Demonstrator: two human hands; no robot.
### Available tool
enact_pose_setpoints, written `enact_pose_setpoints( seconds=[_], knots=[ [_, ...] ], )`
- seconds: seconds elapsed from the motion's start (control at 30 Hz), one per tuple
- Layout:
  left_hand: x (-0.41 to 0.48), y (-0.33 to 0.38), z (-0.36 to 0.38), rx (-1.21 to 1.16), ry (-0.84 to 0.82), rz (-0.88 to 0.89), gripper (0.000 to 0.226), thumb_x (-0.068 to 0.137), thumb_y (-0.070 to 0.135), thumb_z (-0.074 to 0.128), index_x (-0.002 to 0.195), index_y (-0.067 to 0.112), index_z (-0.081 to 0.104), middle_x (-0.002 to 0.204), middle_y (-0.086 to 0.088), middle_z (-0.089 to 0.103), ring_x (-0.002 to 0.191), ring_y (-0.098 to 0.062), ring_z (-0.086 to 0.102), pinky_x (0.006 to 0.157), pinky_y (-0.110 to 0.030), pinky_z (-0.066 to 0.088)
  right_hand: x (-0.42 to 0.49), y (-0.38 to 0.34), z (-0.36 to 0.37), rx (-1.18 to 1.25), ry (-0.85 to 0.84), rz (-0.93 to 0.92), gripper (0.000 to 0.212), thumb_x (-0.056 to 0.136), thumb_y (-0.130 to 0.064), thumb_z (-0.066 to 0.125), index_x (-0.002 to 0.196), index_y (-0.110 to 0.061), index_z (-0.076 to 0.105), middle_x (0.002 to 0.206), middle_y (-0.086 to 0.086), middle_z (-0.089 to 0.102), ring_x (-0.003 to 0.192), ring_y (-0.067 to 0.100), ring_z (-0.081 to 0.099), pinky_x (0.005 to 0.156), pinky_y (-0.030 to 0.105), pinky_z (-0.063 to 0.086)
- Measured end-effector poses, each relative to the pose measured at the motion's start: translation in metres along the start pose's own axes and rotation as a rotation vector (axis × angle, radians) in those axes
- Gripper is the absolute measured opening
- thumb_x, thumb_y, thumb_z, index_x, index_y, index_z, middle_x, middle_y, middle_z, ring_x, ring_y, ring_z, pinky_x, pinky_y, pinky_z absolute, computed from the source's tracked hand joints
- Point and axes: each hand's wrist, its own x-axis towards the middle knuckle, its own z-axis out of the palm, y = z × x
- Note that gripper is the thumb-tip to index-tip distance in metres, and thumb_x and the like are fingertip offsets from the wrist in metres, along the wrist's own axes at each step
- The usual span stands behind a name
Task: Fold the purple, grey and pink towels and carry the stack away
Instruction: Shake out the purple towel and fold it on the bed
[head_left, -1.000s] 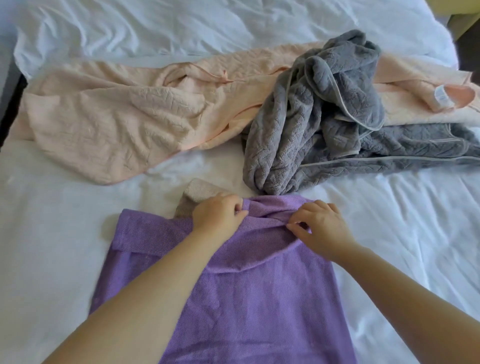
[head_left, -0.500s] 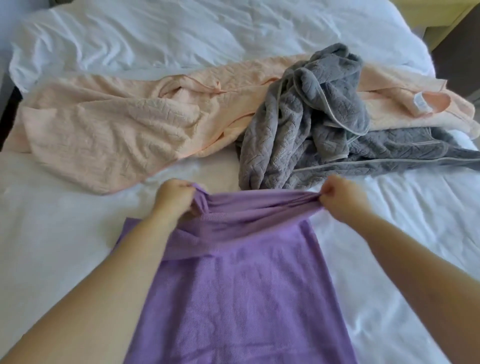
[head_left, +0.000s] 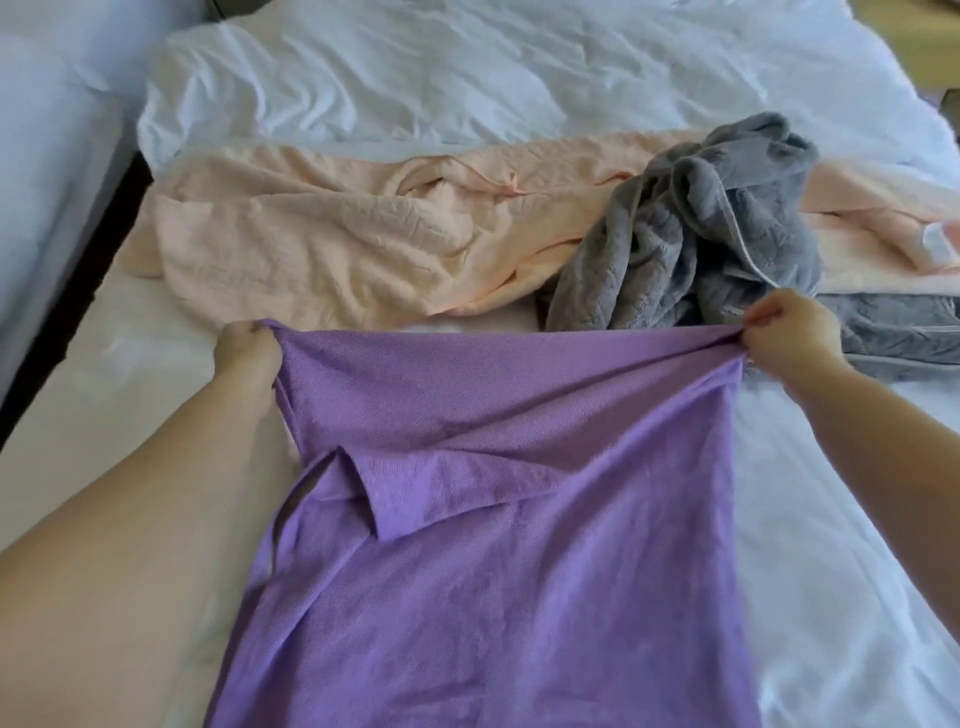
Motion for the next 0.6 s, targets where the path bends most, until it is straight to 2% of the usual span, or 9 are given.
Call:
enact_pose_setpoints(
  seconds=[0.1, 0.17, 0.27, 0.33, 0.37, 0.43, 0.47, 0.53, 0.6],
  knots=[
    [0.000, -0.010, -0.003, 0.143, 0.046, 0.124, 0.037, 0.088, 0.004, 0.035, 0.097, 0.011, 0.070, 0.095, -0.012, 0.064, 0.089, -0.032, 0.060, 0.080, -0.041, 0.051, -0.001, 0.002, 0.008, -0.003, -0.038, 0.001, 0.020, 0.079, -0.001, 0.055, 0.094, -0.010, 0.065, 0.104, 0.019, 0.065, 0.099, 0.036, 0.059, 0.085, 0.040, 0.046],
    [0.000, -0.023, -0.002, 0.265, -0.045, 0.172, 0.031, 0.087, 0.004, 0.036, 0.095, 0.006, 0.066, 0.093, -0.017, 0.064, 0.085, -0.033, 0.058, 0.078, -0.040, 0.049, -0.009, 0.001, 0.013, -0.046, -0.105, -0.040, 0.024, 0.080, -0.003, 0.060, 0.103, -0.008, 0.063, 0.113, 0.022, 0.059, 0.101, 0.038, 0.056, 0.089, 0.041, 0.044],
    [-0.005, -0.034, 0.007, 0.393, -0.171, 0.245, 0.017, 0.085, 0.008, 0.052, 0.098, 0.001, 0.060, 0.083, -0.013, 0.059, 0.079, -0.026, 0.055, 0.072, -0.037, 0.046, -0.027, -0.003, 0.023, -0.141, -0.103, -0.291, 0.034, 0.076, 0.000, 0.063, 0.109, -0.005, 0.063, 0.114, 0.024, 0.054, 0.102, 0.039, 0.054, 0.092, 0.041, 0.042],
    [-0.006, -0.032, 0.014, 0.358, -0.171, 0.246, 0.027, 0.088, 0.015, 0.059, 0.113, 0.005, 0.057, 0.099, -0.010, 0.065, 0.094, -0.027, 0.061, 0.085, -0.035, 0.046, -0.034, -0.008, 0.032, -0.176, -0.129, -0.443, 0.031, 0.076, -0.003, 0.067, 0.107, -0.006, 0.065, 0.112, 0.021, 0.057, 0.097, 0.039, 0.056, 0.090, 0.044, 0.044],
    [-0.006, -0.029, 0.017, 0.350, -0.172, 0.248, 0.027, 0.090, 0.019, 0.059, 0.115, 0.008, 0.057, 0.104, -0.010, 0.066, 0.098, -0.028, 0.062, 0.088, -0.036, 0.046, -0.034, -0.010, 0.037, -0.211, -0.151, -0.461, 0.030, 0.079, -0.008, 0.067, 0.109, -0.008, 0.064, 0.116, 0.018, 0.056, 0.097, 0.039, 0.057, 0.091, 0.045, 0.045],
    [-0.003, -0.021, 0.025, 0.444, -0.180, 0.280, 0.019, 0.089, 0.026, 0.059, 0.104, 0.014, 0.061, 0.106, -0.010, 0.067, 0.099, -0.031, 0.062, 0.084, -0.034, 0.047, -0.032, -0.012, 0.045, -0.256, -0.209, -0.362, 0.033, 0.086, -0.018, 0.063, 0.118, -0.012, 0.059, 0.126, 0.015, 0.052, 0.105, 0.039, 0.055, 0.094, 0.049, 0.043],
    [-0.002, -0.017, 0.028, 0.531, -0.171, 0.291, 0.023, 0.088, 0.032, 0.061, 0.104, 0.015, 0.061, 0.110, -0.011, 0.065, 0.102, -0.032, 0.060, 0.084, -0.034, 0.047, -0.029, -0.013, 0.049, -0.244, -0.244, -0.281, 0.036, 0.088, -0.021, 0.061, 0.123, -0.014, 0.055, 0.129, 0.015, 0.051, 0.110, 0.039, 0.052, 0.096, 0.050, 0.042],
    [-0.002, -0.015, 0.033, 0.689, -0.150, 0.271, 0.046, 0.083, 0.044, 0.065, 0.118, 0.016, 0.056, 0.125, -0.014, 0.053, 0.113, -0.035, 0.054, 0.093, -0.040, 0.046, -0.027, -0.011, 0.054, -0.243, -0.292, -0.185, 0.038, 0.091, -0.025, 0.056, 0.127, -0.015, 0.051, 0.128, 0.015, 0.053, 0.116, 0.038, 0.048, 0.097, 0.048, 0.041],
    [-0.002, -0.016, 0.036, 0.737, -0.175, 0.269, 0.053, 0.085, 0.042, 0.065, 0.129, 0.015, 0.051, 0.132, -0.017, 0.045, 0.117, -0.038, 0.051, 0.099, -0.044, 0.044, -0.027, -0.008, 0.057, -0.360, -0.284, -0.201, 0.034, 0.090, -0.029, 0.056, 0.123, -0.020, 0.055, 0.122, 0.013, 0.059, 0.116, 0.037, 0.047, 0.096, 0.046, 0.040]
  ],
)
